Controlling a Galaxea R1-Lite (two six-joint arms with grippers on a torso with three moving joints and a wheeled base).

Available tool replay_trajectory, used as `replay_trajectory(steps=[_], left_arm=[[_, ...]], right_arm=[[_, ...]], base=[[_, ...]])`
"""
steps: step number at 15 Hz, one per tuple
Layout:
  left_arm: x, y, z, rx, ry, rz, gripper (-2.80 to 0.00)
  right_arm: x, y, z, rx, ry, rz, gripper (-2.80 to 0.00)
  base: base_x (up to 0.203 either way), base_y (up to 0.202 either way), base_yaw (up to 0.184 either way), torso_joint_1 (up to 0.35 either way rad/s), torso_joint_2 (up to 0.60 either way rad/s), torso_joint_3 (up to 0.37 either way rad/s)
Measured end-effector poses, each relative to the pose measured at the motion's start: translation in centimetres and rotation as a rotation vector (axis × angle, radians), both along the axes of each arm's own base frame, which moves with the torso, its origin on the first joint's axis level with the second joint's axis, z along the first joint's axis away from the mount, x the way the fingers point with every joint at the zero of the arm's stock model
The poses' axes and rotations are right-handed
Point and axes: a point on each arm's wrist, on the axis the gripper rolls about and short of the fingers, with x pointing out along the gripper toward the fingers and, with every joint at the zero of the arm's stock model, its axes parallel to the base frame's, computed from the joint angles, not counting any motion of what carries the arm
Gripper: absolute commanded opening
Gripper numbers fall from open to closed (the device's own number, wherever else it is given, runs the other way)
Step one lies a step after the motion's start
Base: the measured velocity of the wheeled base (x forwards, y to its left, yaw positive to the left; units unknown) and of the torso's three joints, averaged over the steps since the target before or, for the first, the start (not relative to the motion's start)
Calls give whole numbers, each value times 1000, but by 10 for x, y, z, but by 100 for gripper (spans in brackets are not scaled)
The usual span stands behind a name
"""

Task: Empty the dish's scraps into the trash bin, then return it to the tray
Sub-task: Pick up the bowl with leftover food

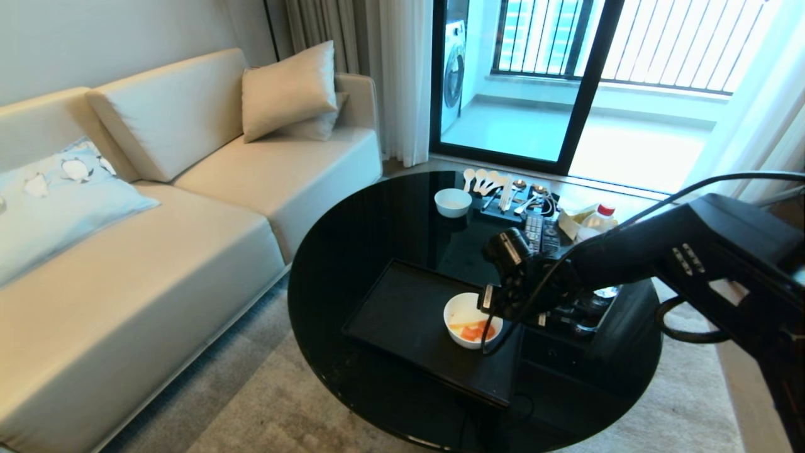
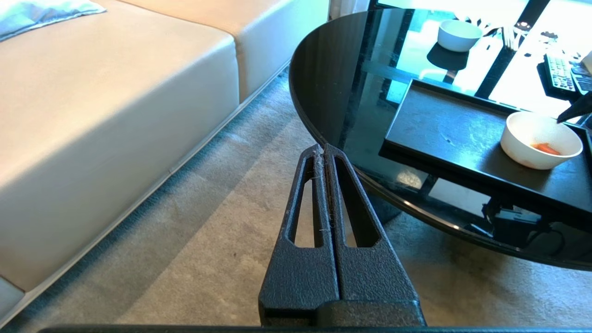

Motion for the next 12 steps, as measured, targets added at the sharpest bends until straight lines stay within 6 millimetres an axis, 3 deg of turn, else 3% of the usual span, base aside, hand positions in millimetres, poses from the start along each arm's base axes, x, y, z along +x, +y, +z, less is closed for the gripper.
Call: replay_trajectory(steps=[12], left_arm=[[0, 0, 0, 0, 0, 0, -280]], right_arm=[[14, 11, -21, -91, -19, 12, 0]], base=[[0, 0, 0, 0, 0, 0]])
